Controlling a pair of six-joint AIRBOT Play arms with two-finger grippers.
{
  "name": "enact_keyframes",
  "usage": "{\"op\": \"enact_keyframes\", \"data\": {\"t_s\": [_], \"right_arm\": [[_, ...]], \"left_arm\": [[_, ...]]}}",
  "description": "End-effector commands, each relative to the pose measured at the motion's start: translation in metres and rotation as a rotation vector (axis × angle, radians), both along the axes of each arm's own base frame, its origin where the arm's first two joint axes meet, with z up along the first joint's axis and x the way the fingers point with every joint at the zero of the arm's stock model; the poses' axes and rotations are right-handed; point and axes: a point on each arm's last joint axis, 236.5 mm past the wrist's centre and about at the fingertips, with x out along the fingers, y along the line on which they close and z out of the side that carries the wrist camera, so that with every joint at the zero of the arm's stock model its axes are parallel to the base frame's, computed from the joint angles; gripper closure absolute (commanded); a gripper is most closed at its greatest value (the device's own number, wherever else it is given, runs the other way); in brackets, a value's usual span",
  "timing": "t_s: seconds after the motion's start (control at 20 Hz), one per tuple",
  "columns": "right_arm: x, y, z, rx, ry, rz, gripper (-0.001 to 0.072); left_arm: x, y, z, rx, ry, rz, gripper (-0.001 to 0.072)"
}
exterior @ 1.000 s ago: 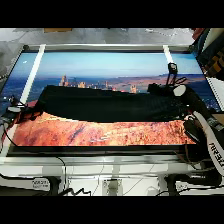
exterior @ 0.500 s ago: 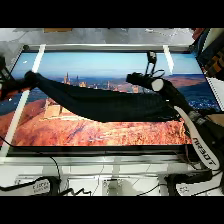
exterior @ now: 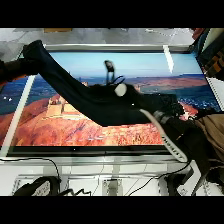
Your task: Fold the clothes and pants, and hang the long-sleeved shirts on hangers.
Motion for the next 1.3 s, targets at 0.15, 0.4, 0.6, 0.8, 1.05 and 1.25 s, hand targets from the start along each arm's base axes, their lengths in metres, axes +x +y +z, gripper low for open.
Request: {"op": "enact_keyframes", "data": {"t_s": [0.15,0.4,0.6,0.8,1.05,1.25], "right_arm": [[-0.063,0.060,-0.010,0.027,0.085,0.135,0.0679],[0.020,-0.051,-0.015,-0.132,0.036,0.012,0.0678],[0.075,-0.201,0.002,-0.201,0.110,-0.163,0.0679],[0.091,-0.324,0.027,-0.202,0.164,-0.330,0.0679],[0.094,-0.391,0.047,-0.213,0.148,-0.431,0.0679],[0.092,-0.398,0.042,-0.245,0.153,-0.435,0.0678]], "left_arm": [[-0.003,-0.040,-0.013,-0.059,0.063,-0.069,0.0681],[0.005,-0.112,-0.071,-0.058,0.197,-0.225,0.0682],[-0.007,-0.203,-0.134,-0.116,0.356,-0.394,0.0681],[-0.047,-0.290,-0.192,-0.084,0.445,-0.603,0.0220],[-0.048,-0.276,-0.195,0.052,0.364,-0.666,0.0002],[-0.002,-0.161,-0.210,0.172,0.439,-0.426,0.0009]]}}
